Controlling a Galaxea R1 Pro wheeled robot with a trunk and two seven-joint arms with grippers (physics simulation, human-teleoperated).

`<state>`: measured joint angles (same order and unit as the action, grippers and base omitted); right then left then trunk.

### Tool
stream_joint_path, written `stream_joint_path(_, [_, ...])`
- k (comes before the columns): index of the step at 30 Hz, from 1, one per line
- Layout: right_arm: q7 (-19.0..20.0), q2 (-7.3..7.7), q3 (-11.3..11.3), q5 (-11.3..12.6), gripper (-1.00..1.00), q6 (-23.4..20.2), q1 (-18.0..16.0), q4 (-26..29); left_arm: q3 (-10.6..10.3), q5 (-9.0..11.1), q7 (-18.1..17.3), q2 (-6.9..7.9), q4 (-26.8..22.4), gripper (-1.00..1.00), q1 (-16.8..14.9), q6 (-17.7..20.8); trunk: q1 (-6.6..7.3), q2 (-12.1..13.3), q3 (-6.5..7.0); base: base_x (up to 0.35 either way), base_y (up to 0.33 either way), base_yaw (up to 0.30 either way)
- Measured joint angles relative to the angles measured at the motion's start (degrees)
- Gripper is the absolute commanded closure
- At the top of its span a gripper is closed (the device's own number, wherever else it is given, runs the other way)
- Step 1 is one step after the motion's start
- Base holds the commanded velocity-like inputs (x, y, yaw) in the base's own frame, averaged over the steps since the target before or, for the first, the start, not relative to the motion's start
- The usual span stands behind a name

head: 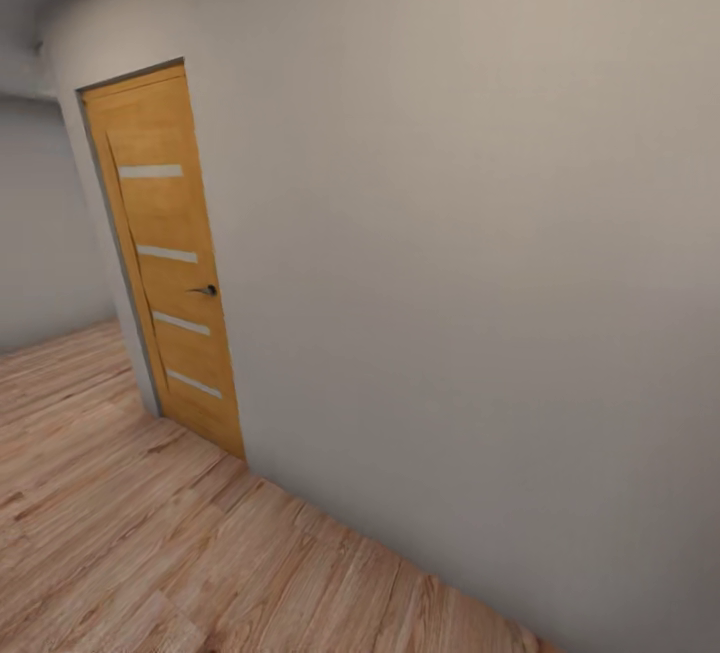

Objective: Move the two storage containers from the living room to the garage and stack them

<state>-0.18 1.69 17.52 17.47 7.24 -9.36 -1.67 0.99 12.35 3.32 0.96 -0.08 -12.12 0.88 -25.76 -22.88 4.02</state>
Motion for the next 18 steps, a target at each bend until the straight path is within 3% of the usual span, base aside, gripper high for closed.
stream_joint_path(7, [0.01, -0.07, 0.0, 0.0, -1.0, 0.0, 0.0, 0.0, 0.14, 0.1, 0.07, 0.0, -0.05, -1.0, 0.0, -0.03, 0.0, 0.0, 0.0, 0.0, 0.0, 0.268])
stream_joint_path(12, [-0.01, -0.09, 0.01, 0.0, -1.0, 0.0, 0.0, 0.0, 0.22, 2.86, 0.65, 0.05, -0.08, -1.0, 0.01, -5.17, 0.0, 0.0, 0.0, 0.0, 0.0, 0.268])
stream_joint_path(18, [-0.01, -0.09, 0.01, 0.0, -1.0, 0.0, 0.0, 0.0, 0.23, 4.16, 0.8, 0.06, -0.05, -1.0, 0.01, -7.65, 0.0, 0.0, 0.0, 0.0, 0.0, 0.268])
